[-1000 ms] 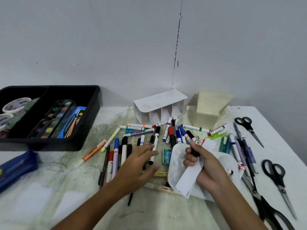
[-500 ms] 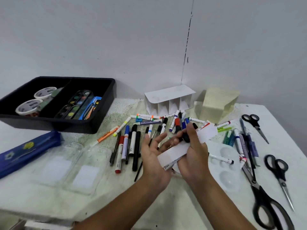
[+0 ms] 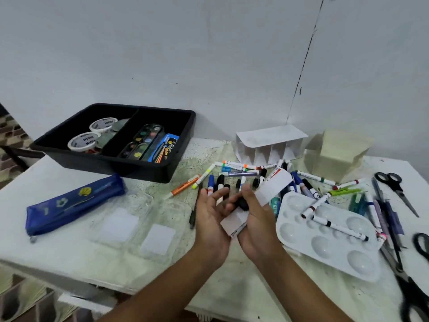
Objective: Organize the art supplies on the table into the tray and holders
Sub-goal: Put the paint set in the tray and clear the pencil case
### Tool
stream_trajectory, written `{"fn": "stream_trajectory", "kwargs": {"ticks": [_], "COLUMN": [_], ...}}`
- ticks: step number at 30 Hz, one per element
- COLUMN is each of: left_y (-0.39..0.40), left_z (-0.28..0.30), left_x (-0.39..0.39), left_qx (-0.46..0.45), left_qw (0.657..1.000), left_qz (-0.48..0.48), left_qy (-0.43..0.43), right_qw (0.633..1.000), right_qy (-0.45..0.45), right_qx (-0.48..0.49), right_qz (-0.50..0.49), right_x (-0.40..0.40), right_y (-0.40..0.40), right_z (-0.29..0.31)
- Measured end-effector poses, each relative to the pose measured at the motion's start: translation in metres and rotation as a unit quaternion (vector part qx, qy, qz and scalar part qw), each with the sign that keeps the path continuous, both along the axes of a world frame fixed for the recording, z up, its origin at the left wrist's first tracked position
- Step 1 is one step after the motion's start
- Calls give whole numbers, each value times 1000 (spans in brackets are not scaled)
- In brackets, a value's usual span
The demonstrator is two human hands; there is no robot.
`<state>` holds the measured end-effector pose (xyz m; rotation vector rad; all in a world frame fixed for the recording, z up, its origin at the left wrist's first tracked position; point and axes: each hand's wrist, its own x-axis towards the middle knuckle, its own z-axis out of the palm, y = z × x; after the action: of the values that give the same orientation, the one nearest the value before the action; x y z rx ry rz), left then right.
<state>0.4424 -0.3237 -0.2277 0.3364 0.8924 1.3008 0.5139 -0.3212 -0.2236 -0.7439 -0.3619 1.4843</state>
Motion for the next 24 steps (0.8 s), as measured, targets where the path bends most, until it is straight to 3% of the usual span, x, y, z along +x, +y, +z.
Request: {"fn": "stream_trajectory", "kwargs": {"ticks": [3, 6, 8, 11, 13, 15, 17, 20, 24], "left_y": [3, 5, 9, 16, 19, 16, 11, 4, 6], "left_z": [-3, -12, -22, -36, -43, -46, -49, -50, -54], "left_x": [-56, -136, -199, -292, -349, -397, -429, -451, -457], "left_qx": [75, 181, 233, 280, 264, 217, 179, 159, 204], "left_qw": [982, 912, 829, 657, 566, 500, 474, 499, 486], "left_qz": [-19, -29, -27, 11, 8, -27, -71, -105, -96], "left_qy": [171, 367, 507, 700, 781, 838, 859, 845, 845], "right_qw": [999, 995, 987, 960, 937, 912, 888, 871, 876], "right_qy": [4, -47, -106, -191, -250, -298, -336, -349, -322], "right_qx": [-11, -8, 0, 12, 29, 50, 71, 76, 50], "right_qz": [42, 84, 121, 202, 243, 277, 305, 337, 355], "right_x": [-25, -61, -90, -136, -168, -200, -226, -264, -297], "right_y": [9, 20, 28, 39, 46, 53, 61, 71, 81], "right_z": [-5, -11, -18, -22, -22, -21, -19, -17, -18]}}
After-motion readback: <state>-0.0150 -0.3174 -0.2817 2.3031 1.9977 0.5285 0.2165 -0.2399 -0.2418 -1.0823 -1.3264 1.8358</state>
